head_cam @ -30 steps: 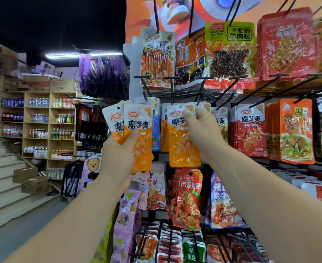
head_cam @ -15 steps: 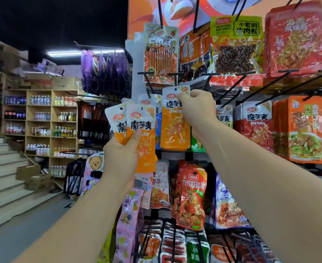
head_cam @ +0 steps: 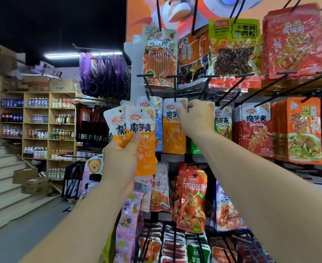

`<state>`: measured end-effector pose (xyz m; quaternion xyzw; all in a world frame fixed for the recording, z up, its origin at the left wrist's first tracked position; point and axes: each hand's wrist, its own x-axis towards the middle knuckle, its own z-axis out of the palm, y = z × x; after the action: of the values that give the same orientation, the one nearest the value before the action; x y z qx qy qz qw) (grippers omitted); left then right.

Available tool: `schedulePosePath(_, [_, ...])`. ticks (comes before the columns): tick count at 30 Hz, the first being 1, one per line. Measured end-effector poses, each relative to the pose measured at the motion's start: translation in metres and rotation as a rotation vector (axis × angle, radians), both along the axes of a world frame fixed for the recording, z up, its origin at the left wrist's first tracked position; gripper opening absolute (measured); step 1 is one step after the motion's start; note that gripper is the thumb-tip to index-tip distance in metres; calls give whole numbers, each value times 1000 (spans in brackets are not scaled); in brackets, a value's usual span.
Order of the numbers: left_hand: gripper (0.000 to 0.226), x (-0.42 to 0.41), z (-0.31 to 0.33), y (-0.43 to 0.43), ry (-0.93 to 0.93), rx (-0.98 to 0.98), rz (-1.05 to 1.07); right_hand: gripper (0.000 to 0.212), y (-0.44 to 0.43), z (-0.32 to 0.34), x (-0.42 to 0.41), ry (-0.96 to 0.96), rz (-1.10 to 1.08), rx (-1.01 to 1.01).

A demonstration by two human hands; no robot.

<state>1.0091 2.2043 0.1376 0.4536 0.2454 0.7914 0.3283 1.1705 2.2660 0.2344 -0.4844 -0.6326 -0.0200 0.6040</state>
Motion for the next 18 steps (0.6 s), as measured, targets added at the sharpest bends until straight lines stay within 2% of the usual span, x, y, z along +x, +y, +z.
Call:
schedulePosePath(1, [10,-1,0,1,0,3,2,23,-3,-3,2,-40,-6,34])
schedulePosePath(3, [10,-2,0,2,5,6,1,44,-8,-13,8,-158,-18,137])
schedulePosePath(7, [9,-3,-1,2,14,5,-8,51,-5,-27,22,-643,-189,389])
schedulePosePath(10, [7,-3,0,4,18,1,-4,65,-2,-26,26,-985,-325,234])
schedulePosePath(12, [7,-3,1,5,23,-3,-8,71,2,-23,26,-1111,-385,144])
schedulePosePath(14, [7,-4,1,5,28,-8,-16,73,4,-23,25,-1148,-428,84])
schedulePosePath(16, [5,-6,3,6,45,-17,-17,63,1,-25,23,-1104,-407,77])
schedulePosePath(18, [5,-6,5,5,60,-21,-14,40,-4,-28,18,-897,-285,260])
